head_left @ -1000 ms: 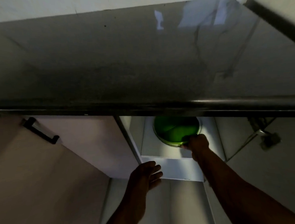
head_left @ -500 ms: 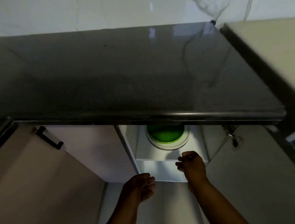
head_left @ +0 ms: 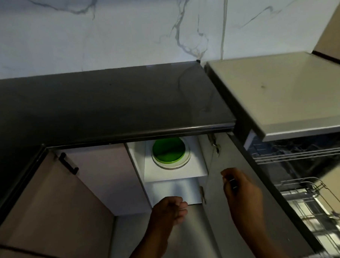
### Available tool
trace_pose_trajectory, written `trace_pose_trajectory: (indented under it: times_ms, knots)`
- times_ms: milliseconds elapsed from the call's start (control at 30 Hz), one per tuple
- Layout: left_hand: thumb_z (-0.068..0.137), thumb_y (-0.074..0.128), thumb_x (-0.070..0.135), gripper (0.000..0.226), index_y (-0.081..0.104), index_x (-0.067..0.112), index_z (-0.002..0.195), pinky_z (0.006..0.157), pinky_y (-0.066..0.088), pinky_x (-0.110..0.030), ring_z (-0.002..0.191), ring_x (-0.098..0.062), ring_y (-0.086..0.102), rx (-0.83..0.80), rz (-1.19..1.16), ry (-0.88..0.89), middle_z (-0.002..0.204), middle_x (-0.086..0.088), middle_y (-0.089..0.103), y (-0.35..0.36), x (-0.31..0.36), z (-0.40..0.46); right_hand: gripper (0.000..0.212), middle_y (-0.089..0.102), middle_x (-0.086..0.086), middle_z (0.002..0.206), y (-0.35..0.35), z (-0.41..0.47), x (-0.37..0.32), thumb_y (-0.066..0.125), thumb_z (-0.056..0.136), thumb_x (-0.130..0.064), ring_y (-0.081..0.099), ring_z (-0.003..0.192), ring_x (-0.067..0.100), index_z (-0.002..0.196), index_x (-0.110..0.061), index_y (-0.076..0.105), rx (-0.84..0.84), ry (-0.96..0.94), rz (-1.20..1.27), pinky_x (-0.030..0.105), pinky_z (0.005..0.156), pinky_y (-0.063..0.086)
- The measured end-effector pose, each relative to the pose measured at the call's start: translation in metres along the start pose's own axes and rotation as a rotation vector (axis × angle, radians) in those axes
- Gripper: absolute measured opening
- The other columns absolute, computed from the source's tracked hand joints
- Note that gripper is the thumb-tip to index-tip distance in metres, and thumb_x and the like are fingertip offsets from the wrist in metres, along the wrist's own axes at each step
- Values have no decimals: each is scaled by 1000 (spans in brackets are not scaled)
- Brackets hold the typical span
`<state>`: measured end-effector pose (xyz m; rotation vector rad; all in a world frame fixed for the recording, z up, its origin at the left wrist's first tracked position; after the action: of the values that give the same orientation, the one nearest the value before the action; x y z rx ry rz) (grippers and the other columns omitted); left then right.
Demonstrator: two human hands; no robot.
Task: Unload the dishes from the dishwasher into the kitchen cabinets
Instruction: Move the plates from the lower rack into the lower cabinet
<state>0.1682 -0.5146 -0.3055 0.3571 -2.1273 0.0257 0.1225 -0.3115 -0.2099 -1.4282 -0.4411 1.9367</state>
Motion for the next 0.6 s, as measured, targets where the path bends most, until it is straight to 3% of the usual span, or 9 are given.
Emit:
trace_pose_trajectory:
  times_ms: [100,233,300,433,600]
  knots:
    - [95,49,1,14,63,3,95,61,52,-21,74,-20,63,1,7,24,87,-11,69,12,-7,-22,30,65,8,101,-41,-13,5,69,78,0,60,84,20,105,-12,66,118,-88,-219,28,67,49]
    - [94,51,1,14,64,2,98,67,54,-25,81,-24,63,44,47,49,90,-12,72,23,-22,-48,28,62,19,106,-82,-33,29,69,78,1,52,97,36,104,-6,65,230,-69,-463,43,73,46]
    - [94,51,1,11,62,2,95,65,52,-24,81,-25,60,24,34,63,88,-13,70,29,-27,-67,23,61,19,108,-88,-41,41,65,83,-2,53,96,36,105,-6,63,211,10,-441,44,73,47]
    - [93,50,-1,11,61,0,92,61,51,-22,80,-26,58,-1,70,102,90,-18,68,37,-31,-103,17,63,16,100,-96,-54,52,54,90,-5,58,77,29,106,-7,61,148,122,-249,36,58,49]
    - [93,57,10,13,68,5,99,75,58,-30,88,-26,71,35,148,174,96,-14,74,35,-25,-121,14,67,8,83,-100,-51,53,52,91,-2,58,58,16,96,-9,64,112,148,-83,26,48,46]
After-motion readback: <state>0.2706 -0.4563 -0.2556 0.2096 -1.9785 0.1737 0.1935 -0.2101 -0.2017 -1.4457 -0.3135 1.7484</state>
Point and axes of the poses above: each hand's wrist, its own z-axis towards the middle knuckle, its own y-axis out of the palm, x = y × z, the point moved 7 cm from there along z, towards the middle knuckle
